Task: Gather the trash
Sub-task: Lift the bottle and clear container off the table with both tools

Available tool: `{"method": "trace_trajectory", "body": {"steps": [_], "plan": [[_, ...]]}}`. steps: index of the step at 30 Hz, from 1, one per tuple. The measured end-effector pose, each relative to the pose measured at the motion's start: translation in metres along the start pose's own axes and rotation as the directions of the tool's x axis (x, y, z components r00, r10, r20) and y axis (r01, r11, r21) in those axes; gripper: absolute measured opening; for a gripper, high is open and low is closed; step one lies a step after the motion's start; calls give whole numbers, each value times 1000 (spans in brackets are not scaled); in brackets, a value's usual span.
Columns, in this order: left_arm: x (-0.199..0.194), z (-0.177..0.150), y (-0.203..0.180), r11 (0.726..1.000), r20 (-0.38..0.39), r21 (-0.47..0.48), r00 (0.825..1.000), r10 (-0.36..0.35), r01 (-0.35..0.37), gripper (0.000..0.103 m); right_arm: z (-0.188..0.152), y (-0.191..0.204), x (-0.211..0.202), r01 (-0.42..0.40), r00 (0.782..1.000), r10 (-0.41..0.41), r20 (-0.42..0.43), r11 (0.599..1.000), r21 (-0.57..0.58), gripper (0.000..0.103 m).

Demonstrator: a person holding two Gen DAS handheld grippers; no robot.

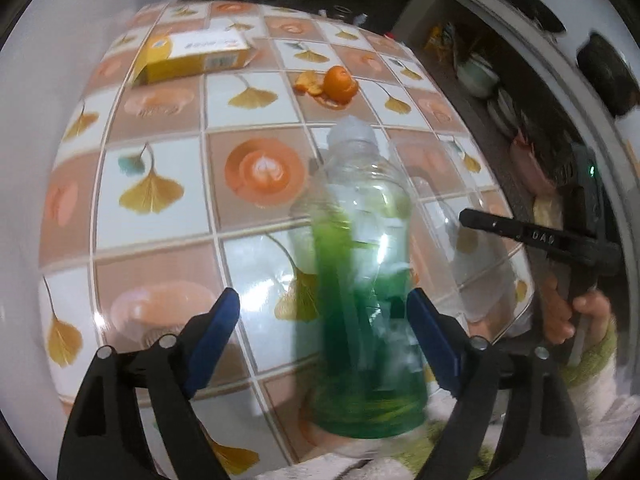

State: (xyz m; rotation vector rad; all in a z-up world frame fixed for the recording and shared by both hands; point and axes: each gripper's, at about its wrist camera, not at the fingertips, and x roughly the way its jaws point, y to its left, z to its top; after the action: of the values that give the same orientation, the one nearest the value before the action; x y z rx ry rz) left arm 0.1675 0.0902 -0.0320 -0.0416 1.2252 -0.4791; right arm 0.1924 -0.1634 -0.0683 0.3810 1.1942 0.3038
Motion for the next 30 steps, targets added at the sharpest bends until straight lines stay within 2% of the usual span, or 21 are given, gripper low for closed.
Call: {"method": "trace_trajectory", "body": {"steps": [3, 9, 18, 24, 26, 30], "plan": [[8, 9, -5, 1000, -21, 25, 1000, -10, 11, 85, 0, 0, 1, 10, 1000, -10, 2, 1000, 1, 8], [27, 11, -27, 994, -68, 73, 995, -75, 80, 85, -1, 0, 1, 21, 1000, -21, 5, 1000, -3, 8], [51, 7, -42, 988, -143, 134, 988, -59, 79, 85, -3, -6, -6, 51, 999, -51, 20, 999, -9, 7], [55, 3, -41, 989, -137, 119, 988, -66, 83, 73, -6, -17, -9, 23, 1000, -24, 12, 999, 26, 8], [55, 3, -41, 990, -131, 114, 989, -66, 81, 66, -8, -19, -10, 11, 1000, -12, 11, 999, 34, 6], [51, 1, -37, 992, -106, 93, 992, -71, 81, 63, -11, -21, -12, 5, 1000, -6, 18, 999, 44, 3]]}}
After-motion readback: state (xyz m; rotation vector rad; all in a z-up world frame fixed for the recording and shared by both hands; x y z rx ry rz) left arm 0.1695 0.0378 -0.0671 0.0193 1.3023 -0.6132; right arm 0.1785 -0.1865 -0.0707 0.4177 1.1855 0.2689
